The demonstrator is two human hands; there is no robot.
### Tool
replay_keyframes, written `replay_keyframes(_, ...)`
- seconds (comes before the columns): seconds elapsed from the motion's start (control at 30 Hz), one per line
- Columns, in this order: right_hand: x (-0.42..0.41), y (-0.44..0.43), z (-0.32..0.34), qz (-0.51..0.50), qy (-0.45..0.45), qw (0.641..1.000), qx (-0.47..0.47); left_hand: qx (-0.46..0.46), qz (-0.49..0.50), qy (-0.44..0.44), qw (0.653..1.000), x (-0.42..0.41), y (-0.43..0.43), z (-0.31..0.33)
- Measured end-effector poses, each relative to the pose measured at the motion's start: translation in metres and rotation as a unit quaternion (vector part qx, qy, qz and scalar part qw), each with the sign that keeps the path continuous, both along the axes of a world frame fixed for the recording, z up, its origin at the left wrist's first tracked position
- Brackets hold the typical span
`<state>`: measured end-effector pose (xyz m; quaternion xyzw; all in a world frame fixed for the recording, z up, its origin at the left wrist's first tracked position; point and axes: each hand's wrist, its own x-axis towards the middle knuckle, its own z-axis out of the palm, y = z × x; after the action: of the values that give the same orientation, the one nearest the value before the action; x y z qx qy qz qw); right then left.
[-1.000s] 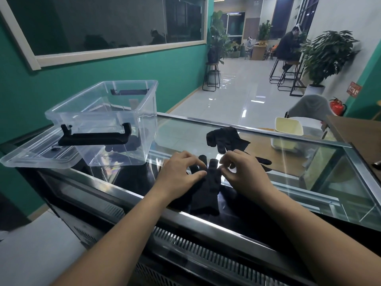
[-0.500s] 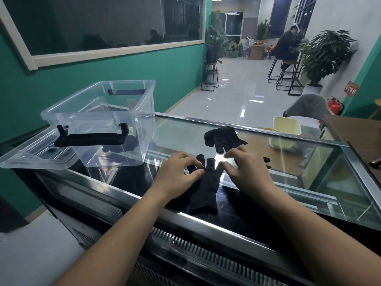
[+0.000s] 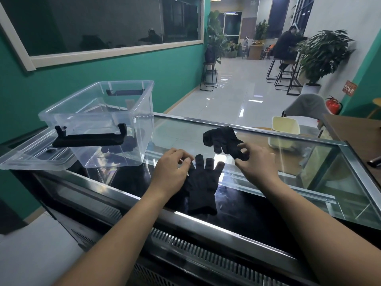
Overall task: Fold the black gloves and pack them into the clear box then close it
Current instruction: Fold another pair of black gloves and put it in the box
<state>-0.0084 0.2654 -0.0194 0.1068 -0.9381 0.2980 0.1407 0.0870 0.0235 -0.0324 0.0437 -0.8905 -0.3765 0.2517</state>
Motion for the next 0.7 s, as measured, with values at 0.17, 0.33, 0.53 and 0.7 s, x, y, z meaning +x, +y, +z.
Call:
replay_keyframes(0.17, 0.011, 0.003, 0.012, 0.043, 0.069, 0.994, -0.074, 0.003, -0.002, 0.007, 1.000, 0.003, 0.001, 0.003)
replay_keyframes(0.33, 0.025, -0.008, 0.017, 0.152, 0.166, 0.970, -0.096, 0.061, -0.002, -0.002, 0.998, 0.009, 0.002, 0.011)
replay_keyframes(0.53, 0.044, -0.017, 0.020, 0.253, 0.139, 0.944, -0.158, 0.103, -0.034, -0.042, 0.993, 0.009, -0.002, 0.010)
replay_keyframes(0.7, 0.053, -0.020, 0.023, 0.272, 0.110, 0.938, -0.187, 0.042, -0.040, -0.014, 0.998, 0.009, -0.002, 0.010)
